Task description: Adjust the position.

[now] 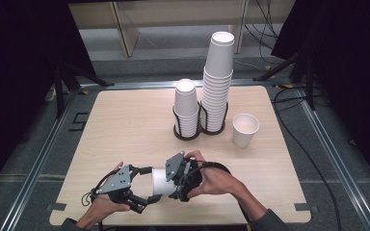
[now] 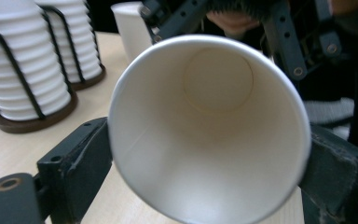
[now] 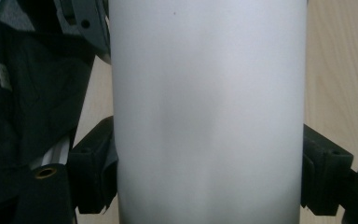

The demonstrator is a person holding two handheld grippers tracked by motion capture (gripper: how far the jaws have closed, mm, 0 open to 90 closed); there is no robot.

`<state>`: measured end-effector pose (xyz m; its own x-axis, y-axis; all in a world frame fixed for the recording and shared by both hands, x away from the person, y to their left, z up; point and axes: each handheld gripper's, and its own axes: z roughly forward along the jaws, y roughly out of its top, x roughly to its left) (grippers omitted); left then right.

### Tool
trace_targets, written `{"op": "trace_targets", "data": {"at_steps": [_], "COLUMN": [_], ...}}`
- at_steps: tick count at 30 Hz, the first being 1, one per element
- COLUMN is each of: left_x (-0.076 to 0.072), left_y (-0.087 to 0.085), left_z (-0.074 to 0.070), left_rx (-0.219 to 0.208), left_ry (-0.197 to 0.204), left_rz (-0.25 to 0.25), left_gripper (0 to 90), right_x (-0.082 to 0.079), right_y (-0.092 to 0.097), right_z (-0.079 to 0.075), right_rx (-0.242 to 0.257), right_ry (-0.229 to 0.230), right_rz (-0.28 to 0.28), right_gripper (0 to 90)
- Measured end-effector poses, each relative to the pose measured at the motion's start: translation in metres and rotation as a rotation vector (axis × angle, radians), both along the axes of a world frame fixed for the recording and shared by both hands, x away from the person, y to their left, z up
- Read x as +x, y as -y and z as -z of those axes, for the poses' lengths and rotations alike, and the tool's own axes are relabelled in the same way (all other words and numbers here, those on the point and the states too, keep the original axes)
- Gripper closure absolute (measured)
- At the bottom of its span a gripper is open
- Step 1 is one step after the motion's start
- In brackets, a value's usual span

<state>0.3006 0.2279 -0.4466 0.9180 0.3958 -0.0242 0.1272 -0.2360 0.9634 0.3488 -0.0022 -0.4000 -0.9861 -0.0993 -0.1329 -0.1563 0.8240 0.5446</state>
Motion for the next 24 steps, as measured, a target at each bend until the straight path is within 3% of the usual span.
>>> {"op": "trace_targets", "data": {"at_steps": [1,2,4,6,9,12,13,14,15,17,24], "left_x": [0.001,0.002,0.003,0.004,0.005,0.005,0.005,0.007,0.006,0.006,0.005], "left_y": [-0.004,-0.005,-0.01,-0.013,-0.015,-0.014,-0.014,-0.011,-0.012,-0.013,-0.012], "left_z": [-0.002,-0.002,-0.005,-0.006,-0.007,-0.007,-0.007,-0.005,-0.006,-0.007,-0.008], "left_rx": [-0.005,-0.046,-0.086,-0.14,-0.186,-0.188,-0.178,-0.209,-0.189,-0.19,-0.212], "left_ry": [0.009,0.003,0.002,-0.012,-0.025,-0.04,-0.039,-0.039,-0.055,-0.051,-0.062], "left_rz": [-0.005,-0.014,-0.041,-0.054,-0.065,-0.079,-0.083,-0.079,-0.093,-0.092,-0.087], "left_gripper": [10.6,13.9,13.4,14.4,14.2,14.2,14.3,14.3,14.3,14.3,14.3], "right_x": [0.0,0.003,0.009,0.014,0.021,0.023,0.024,0.024,0.024,0.023,0.02], "right_y": [0.003,0.006,0.014,0.021,0.03,0.034,0.034,0.034,0.034,0.033,0.027], "right_z": [-0.001,-0.002,-0.002,-0.004,-0.005,-0.006,-0.007,-0.007,-0.006,-0.006,0.0], "right_rx": [0.024,0.039,0.098,0.174,0.303,0.395,0.416,0.424,0.431,0.442,0.451], "right_ry": [-0.032,-0.037,-0.057,-0.089,-0.126,-0.141,-0.119,-0.128,-0.129,-0.133,-0.157], "right_rz": [0.021,0.034,0.055,0.092,0.122,0.132,0.132,0.128,0.126,0.121,0.097], "right_gripper": [22.4,22.4,22.3,22.2,22.1,22.0,22.0,22.0,21.9,21.9,21.8]}}
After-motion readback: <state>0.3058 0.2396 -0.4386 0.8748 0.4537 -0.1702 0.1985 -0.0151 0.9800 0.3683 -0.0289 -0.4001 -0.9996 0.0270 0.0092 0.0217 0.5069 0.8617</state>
